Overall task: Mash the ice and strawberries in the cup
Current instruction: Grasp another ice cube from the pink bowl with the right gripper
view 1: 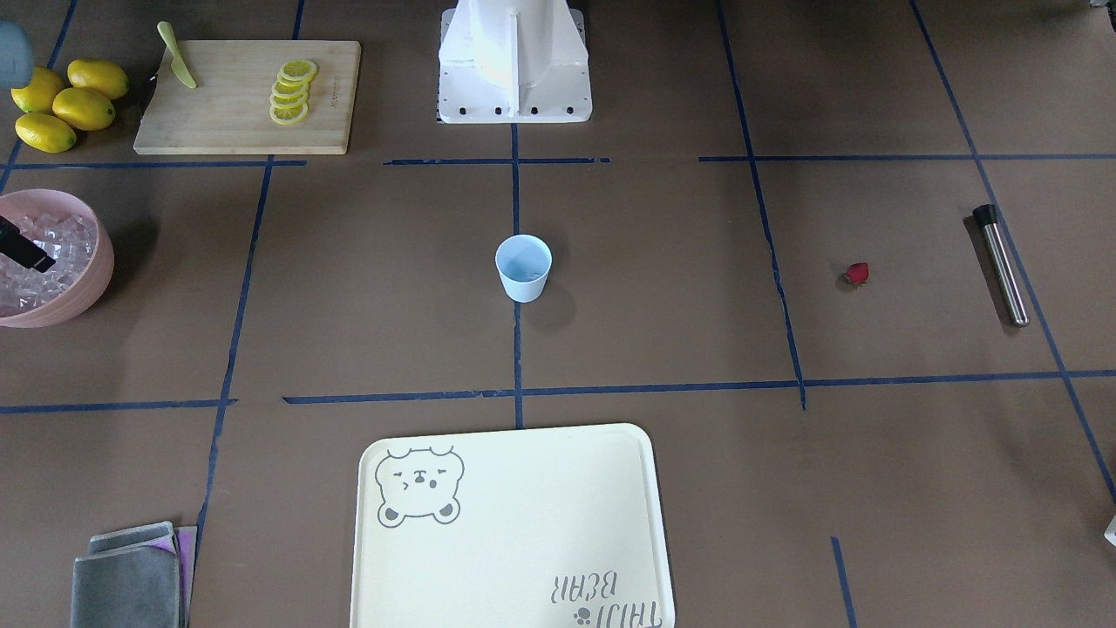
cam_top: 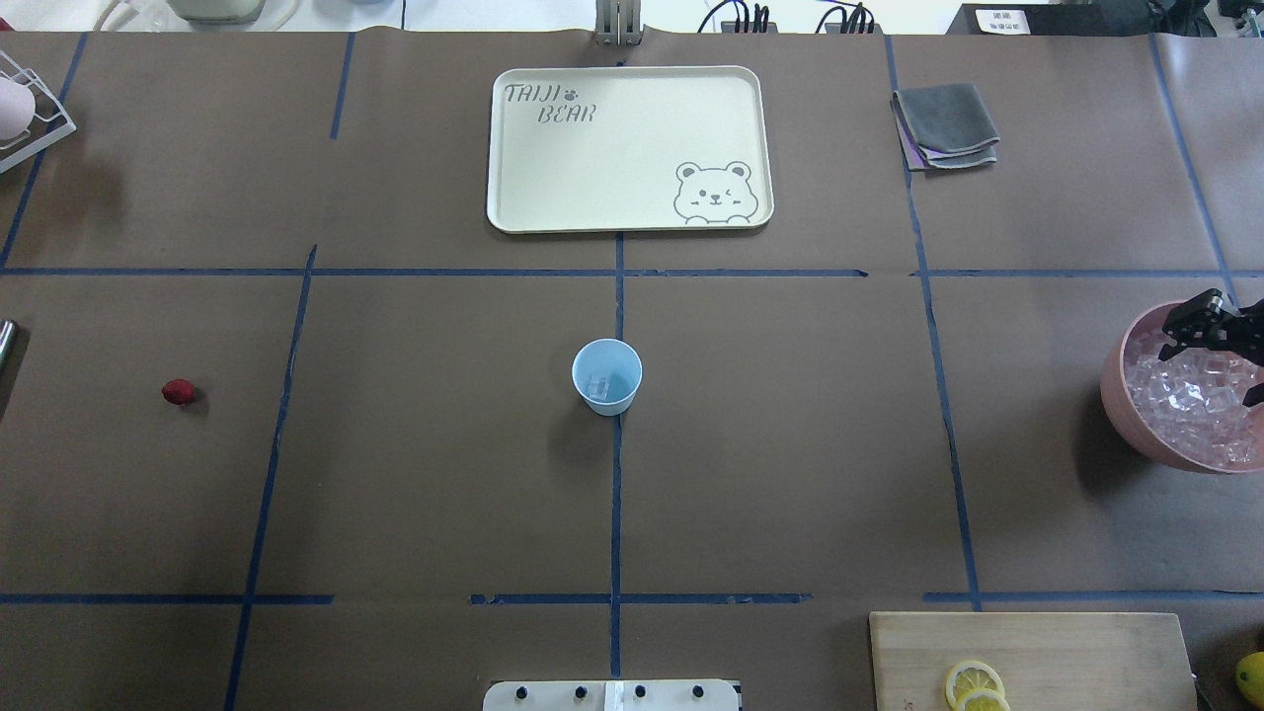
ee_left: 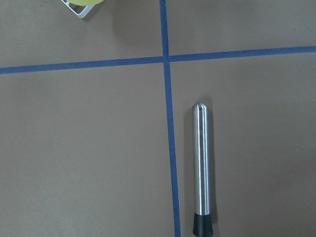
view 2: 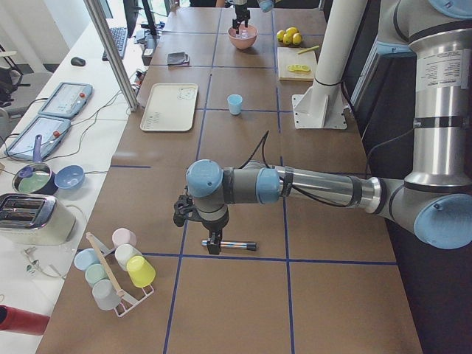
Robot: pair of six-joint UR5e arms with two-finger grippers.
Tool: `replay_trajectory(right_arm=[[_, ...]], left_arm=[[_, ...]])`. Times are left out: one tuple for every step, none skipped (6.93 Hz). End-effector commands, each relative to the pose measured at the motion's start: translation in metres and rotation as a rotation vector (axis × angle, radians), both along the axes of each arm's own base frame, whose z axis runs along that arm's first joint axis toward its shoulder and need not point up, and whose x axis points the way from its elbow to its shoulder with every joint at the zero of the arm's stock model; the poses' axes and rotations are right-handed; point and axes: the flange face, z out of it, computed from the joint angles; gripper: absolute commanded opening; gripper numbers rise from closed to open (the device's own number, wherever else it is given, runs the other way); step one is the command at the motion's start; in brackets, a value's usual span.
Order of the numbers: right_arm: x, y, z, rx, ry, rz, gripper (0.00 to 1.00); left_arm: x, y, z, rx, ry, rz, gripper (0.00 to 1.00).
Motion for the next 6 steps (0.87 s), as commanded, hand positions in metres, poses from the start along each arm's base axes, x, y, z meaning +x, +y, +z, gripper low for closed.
replay_trajectory(right_arm=[[-0.001, -0.001, 0.004, -0.011, 0.004, 0.003, 0.96], [-0.002, -0.001, 0.004, -0.022, 0.001, 0.013, 0.95], [-0.003, 0.0, 0.003, -0.037, 0.0, 0.028, 0.95], [-0.007, 0.002, 0.003, -0.043, 0.002, 0.023, 0.95], [-0.011, 0.003, 0.004, -0.048, 0.002, 0.019, 0.95], [-0.012, 0.004, 0.0, -0.073, -0.002, 0.05, 0.95]], left_arm=[[0.0, 0.0, -0.002, 0.004, 0.0, -0.001, 1.0], [0.0, 0.0, -0.004, 0.008, 0.0, -0.001, 1.0], [0.0, 0.0, -0.007, 0.012, 0.0, -0.003, 1.0], [0.0, 0.0, -0.009, 0.016, 0.0, -0.002, 1.0], [-0.001, 0.0, -0.012, 0.023, 0.0, -0.004, 1.0], [-0.001, 0.004, -0.014, 0.023, 0.0, -0.005, 1.0]])
